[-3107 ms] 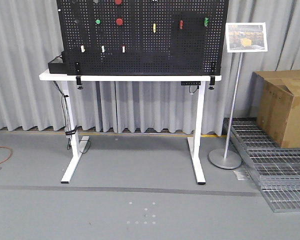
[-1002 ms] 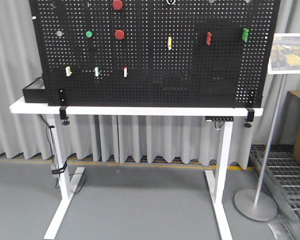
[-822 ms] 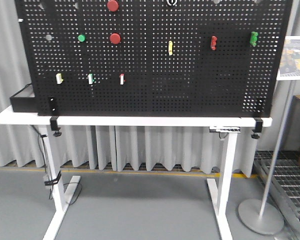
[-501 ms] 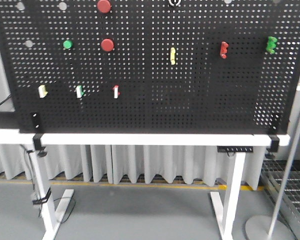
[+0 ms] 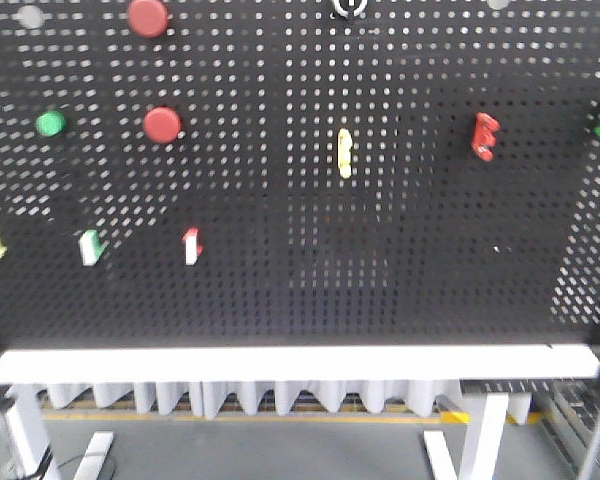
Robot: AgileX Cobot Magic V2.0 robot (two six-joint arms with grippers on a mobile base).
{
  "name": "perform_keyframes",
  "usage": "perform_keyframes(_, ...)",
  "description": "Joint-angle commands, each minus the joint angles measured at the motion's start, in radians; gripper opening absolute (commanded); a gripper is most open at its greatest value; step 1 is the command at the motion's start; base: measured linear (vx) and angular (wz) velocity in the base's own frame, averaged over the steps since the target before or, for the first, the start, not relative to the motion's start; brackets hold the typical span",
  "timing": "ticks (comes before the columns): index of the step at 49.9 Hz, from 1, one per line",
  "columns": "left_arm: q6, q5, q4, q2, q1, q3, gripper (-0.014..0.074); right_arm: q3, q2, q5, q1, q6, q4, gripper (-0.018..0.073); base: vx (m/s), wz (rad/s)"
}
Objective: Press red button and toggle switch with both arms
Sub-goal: 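Drive the base forward up to the black pegboard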
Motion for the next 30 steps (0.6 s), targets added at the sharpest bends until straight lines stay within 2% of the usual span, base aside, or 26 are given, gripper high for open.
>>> perform_keyframes(1, -0.012, -0.084, -0.009, -0.017, 0.001, 0.033, 0.0001, 0.012, -0.018, -0.081, -0.001, -0.006, -0.003, 0.0, 0.38, -0.05)
perform_keyframes(17, -0.012, -0.084, -0.009, -0.017, 0.001, 0.033, 0.0001, 0.012, -0.018, -0.081, -0.001, -0.006, -0.003, 0.0, 0.32, -0.01)
perform_keyframes(30, -0.012, -0.084, -0.009, -0.017, 0.001, 0.033, 0.0001, 0.012, -0.018, -0.081, -0.001, -0.006, -0.003, 0.0, 0.19, 0.0)
